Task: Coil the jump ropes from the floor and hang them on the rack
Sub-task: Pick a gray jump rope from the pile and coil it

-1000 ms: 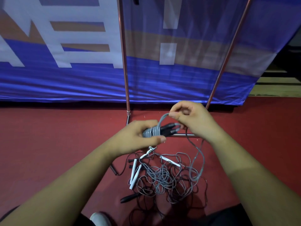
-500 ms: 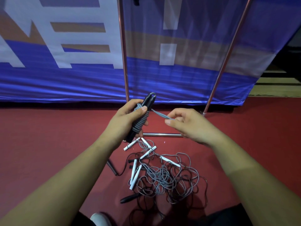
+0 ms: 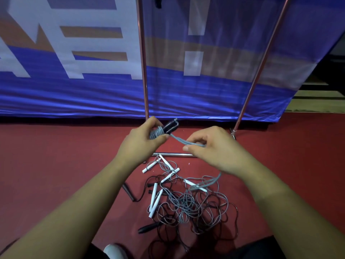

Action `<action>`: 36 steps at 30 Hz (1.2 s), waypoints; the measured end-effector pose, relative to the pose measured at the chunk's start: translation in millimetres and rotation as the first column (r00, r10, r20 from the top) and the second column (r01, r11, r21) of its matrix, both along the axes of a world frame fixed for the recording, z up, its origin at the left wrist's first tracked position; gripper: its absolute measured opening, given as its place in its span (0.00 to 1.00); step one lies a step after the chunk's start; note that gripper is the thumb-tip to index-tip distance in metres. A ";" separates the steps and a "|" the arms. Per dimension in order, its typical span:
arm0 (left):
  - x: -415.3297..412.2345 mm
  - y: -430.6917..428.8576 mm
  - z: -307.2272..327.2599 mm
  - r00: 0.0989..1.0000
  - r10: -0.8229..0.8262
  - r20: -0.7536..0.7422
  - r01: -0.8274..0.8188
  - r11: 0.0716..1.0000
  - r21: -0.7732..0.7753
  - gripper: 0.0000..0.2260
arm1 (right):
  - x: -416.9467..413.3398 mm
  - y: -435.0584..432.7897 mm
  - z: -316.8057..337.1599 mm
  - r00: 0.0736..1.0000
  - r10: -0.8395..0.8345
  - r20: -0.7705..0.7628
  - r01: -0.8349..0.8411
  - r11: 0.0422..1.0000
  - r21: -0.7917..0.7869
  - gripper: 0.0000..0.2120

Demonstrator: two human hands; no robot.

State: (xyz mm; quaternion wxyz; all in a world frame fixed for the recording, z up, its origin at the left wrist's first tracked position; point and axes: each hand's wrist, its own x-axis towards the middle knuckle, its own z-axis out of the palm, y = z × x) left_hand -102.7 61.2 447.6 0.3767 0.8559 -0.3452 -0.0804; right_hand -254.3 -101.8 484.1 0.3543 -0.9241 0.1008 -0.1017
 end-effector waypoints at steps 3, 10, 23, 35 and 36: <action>-14.9 -6.0 -3.1 0.955 -0.054 0.291 -0.024 0.966 0.258 0.15 | 2.3 7.3 -1.8 0.999 0.034 0.011 -0.034 0.999 -0.024 0.07; -45.2 -16.2 -15.2 0.836 -0.379 0.397 0.136 0.843 0.520 0.28 | 4.5 -1.6 -10.4 0.999 0.001 0.037 -0.002 1.000 0.016 0.08; -33.9 -14.0 10.8 0.768 -0.473 -0.431 0.259 0.846 -0.467 0.03 | 15.5 -43.4 -28.3 0.997 -0.056 0.052 0.029 0.909 0.416 0.05; -13.2 -10.0 9.3 0.770 -0.239 -0.591 -0.102 0.869 -0.484 0.07 | 20.6 -17.2 -28.6 0.994 0.101 0.030 -0.105 0.960 0.259 0.07; -13.8 -10.0 10.4 0.769 -0.240 -0.592 -0.102 0.869 -0.485 0.07 | 20.0 -17.9 -28.2 0.994 0.101 0.031 -0.106 0.962 0.252 0.07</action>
